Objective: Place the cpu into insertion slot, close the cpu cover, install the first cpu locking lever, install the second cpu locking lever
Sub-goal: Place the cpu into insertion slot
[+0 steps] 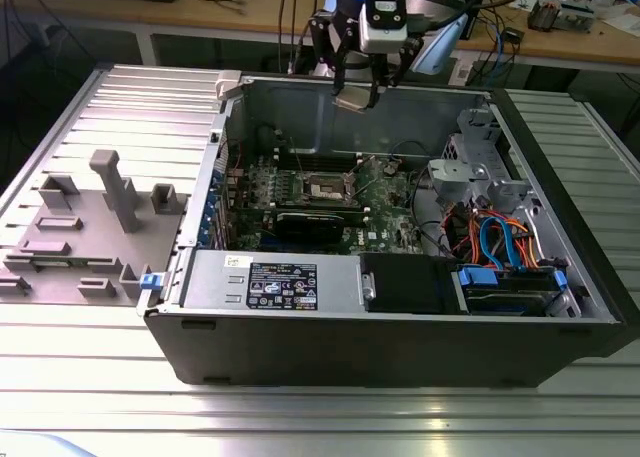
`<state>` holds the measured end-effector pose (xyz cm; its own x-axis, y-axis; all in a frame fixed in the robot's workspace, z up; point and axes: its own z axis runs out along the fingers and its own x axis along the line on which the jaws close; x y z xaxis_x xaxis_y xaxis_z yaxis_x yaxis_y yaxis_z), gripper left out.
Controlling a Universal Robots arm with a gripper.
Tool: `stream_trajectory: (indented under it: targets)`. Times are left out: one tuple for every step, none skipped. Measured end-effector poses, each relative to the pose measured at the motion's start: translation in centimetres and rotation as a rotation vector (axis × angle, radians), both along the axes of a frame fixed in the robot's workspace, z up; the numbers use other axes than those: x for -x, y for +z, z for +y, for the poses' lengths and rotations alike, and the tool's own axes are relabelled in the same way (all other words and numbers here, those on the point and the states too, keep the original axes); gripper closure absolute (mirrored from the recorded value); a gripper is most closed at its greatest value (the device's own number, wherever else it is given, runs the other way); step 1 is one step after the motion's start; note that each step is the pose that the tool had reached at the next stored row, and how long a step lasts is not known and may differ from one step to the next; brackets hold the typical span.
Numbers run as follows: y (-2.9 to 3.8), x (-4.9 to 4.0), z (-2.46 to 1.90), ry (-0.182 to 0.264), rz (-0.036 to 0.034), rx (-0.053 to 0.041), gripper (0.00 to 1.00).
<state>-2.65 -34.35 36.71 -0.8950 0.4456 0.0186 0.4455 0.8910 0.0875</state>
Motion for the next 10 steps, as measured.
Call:
stream_trajectory:
  targets:
    - [0.0, 0.0, 0.0, -0.008, 0.0, 0.0001, 0.46]
    - [0.0, 0.0, 0.0, -0.016, 0.0, 0.0002, 0.46]
    - [0.0, 0.0, 0.0, -0.023, 0.0, 0.0003, 0.46]
    - [0.0, 0.0, 0.0, -0.029, 0.0001, 0.0003, 0.46]
    - [0.0, 0.0, 0.0, -0.034, 0.0001, 0.0003, 0.46]
    - [0.0, 0.0, 0.0, -0.035, 0.0, 0.0003, 0.46]
    - [0.0, 0.0, 0.0, -0.035, 0.0, 0.0003, 0.46]
    - [0.0, 0.0, 0.0, -0.035, 0.0, 0.0003, 0.46]
    - [-0.01, 0.0, 0.0, -0.035, 0.0, 0.0002, 0.46]
    - [-0.01, 0.0, 0.0, -0.035, 0.0, 0.0002, 0.46]
